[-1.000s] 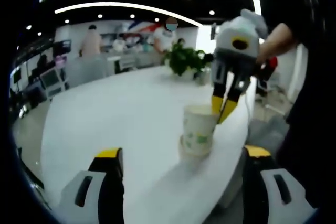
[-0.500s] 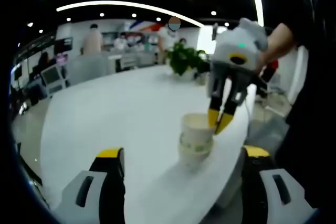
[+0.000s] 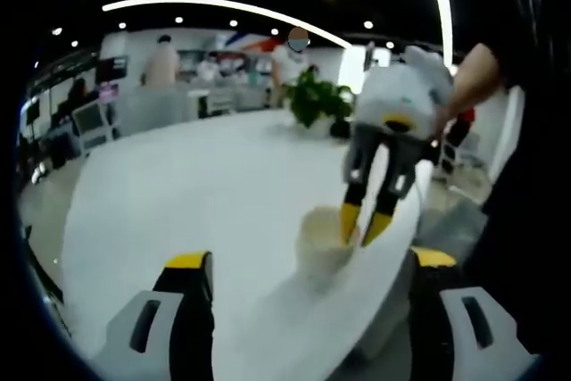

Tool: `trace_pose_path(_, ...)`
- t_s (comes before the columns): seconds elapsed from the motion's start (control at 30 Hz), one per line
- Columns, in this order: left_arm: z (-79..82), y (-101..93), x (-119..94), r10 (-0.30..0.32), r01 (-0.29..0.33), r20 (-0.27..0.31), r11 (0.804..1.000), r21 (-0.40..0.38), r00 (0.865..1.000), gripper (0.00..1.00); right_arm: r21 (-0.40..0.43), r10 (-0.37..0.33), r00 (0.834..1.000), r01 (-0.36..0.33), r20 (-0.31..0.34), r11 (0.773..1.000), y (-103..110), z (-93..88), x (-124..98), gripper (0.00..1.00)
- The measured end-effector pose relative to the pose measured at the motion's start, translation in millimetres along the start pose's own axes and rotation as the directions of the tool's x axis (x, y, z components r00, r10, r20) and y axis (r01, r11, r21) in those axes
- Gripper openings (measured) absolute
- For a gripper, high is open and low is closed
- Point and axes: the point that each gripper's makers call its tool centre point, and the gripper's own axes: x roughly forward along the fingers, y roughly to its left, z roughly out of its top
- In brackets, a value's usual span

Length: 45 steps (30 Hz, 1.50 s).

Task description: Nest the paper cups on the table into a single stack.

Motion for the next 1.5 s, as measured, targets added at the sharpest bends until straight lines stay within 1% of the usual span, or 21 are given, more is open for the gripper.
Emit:
trace_pose_path(0.17,-0.4,-0.5,1,0.002,-0.002,-0.004,1.000,0.002,1.000,0.89,0.004,0.011,1.000,-0.011,-0.004,1.000,3,-2.2,1,0.08)
trace_pose_path(0.27,-1.1,0.1,1,0.001,-0.001,-0.004,1.000,0.000,1.000,0.89,0.009,0.018,1.000,-0.018,0.012,1.000,5,-0.1,-1,0.09)
trace_pose_path(0.47,-1.9,3.5,0,0.006,-0.007,-0.004,1.000,-0.006,1.000,0.89,0.015,-0.003,1.000,0.003,0.020,1.000,1,-0.5,-5,0.11)
trace_pose_path(0.5,-1.8,3.8,0,0.007,-0.007,-0.004,1.000,-0.003,1.000,0.89,0.022,-0.003,0.999,0.002,0.032,1.000,1,0.6,-7,0.12)
trace_pose_path(0.6,-3.0,4.9,0,0.006,-0.006,-0.007,1.000,0.000,1.000,0.89,0.085,-0.014,0.994,0.005,0.110,0.996,0,10.6,-14,0.17)
trace_pose_path(0.63,-3.3,5.5,0,0.007,-0.007,-0.007,1.000,-0.001,1.000,0.89,0.095,-0.022,0.993,0.011,0.114,0.995,-1,10.6,-16,0.19)
trace_pose_path(0.67,-3.5,6.1,-1,0.009,-0.009,-0.007,1.000,-0.003,1.000,0.89,0.093,-0.047,0.988,0.033,0.147,0.995,-4,15.0,-20,0.24)
trace_pose_path(0.73,-3.0,6.4,0,0.011,-0.011,-0.006,1.000,-0.006,1.000,0.89,0.096,-0.109,0.978,0.093,0.180,0.991,-11,19.8,-28,0.37)
trace_pose_path(0.77,-2.9,6.5,0,0.012,-0.012,-0.006,1.000,-0.005,1.000,0.89,0.111,-0.113,0.976,0.094,0.187,0.989,-11,19.4,-29,0.42)
trace_pose_path(0.83,-3.6,6.1,0,0.010,-0.010,-0.011,1.000,-0.003,1.000,0.89,0.156,-0.111,0.969,0.077,0.223,0.985,-10,21.5,-34,0.45)
trace_pose_path(0.87,-4.1,5.8,1,0.009,-0.009,-0.014,1.000,0.000,1.000,0.89,0.179,-0.106,0.965,0.064,0.239,0.982,-8,22.3,-36,0.45)
trace_pose_path(0.9,-5.0,5.6,1,0.008,-0.008,-0.019,1.000,0.004,1.000,0.89,0.188,-0.119,0.960,0.072,0.254,0.979,-10,22.4,-38,0.46)
trace_pose_path(0.93,-5.6,5.5,1,0.008,-0.008,-0.022,1.000,0.005,1.000,0.89,0.202,-0.137,0.954,0.084,0.266,0.976,-12,20.1,-41,0.48)
trace_pose_path(1.0,-5.7,5.5,1,0.006,-0.006,-0.022,1.000,0.002,1.000,0.89,0.235,-0.157,0.950,0.093,0.271,0.968,-13,16.8,-44,0.53)
trace_pose_path(1.07,-5.0,6.0,1,0.008,-0.008,-0.019,1.000,0.000,1.000,0.89,0.277,-0.218,0.937,0.141,0.272,0.950,-20,11.4,-48,0.64)
trace_pose_path(1.1,-5.0,6.2,1,0.008,-0.008,-0.019,1.000,0.000,1.000,0.89,0.303,-0.236,0.933,0.149,0.273,0.941,-21,8.1,-51,0.68)
trace_pose_path(1.13,-5.0,6.2,2,0.008,-0.008,-0.019,1.000,0.000,1.000,0.89,0.310,-0.241,0.931,0.152,0.273,0.939,-22,7.1,-51,0.72)
trace_pose_path(1.2,-7.7,5.6,3,0.005,-0.005,-0.029,1.000,0.003,1.000,0.89,0.343,-0.264,0.921,0.159,0.286,0.926,-22,1.9,-56,0.73)
trace_pose_path(1.33,-11.7,4.2,5,-0.003,0.003,-0.045,1.000,0.012,0.999,0.89,0.372,-0.294,0.916,0.181,0.274,0.910,-22,-9.3,-61,0.75)
trace_pose_path(1.43,-11.4,4.0,6,-0.006,0.006,-0.047,1.000,0.014,0.999,0.89,0.405,-0.320,0.906,0.192,0.276,0.894,-23,-15.3,-63,0.79)
trace_pose_path(1.5,-11.3,4.8,7,-0.005,0.006,-0.050,1.000,0.021,0.999,0.89,0.424,-0.331,0.905,0.198,0.269,0.884,-23,-20.7,-61,0.81)
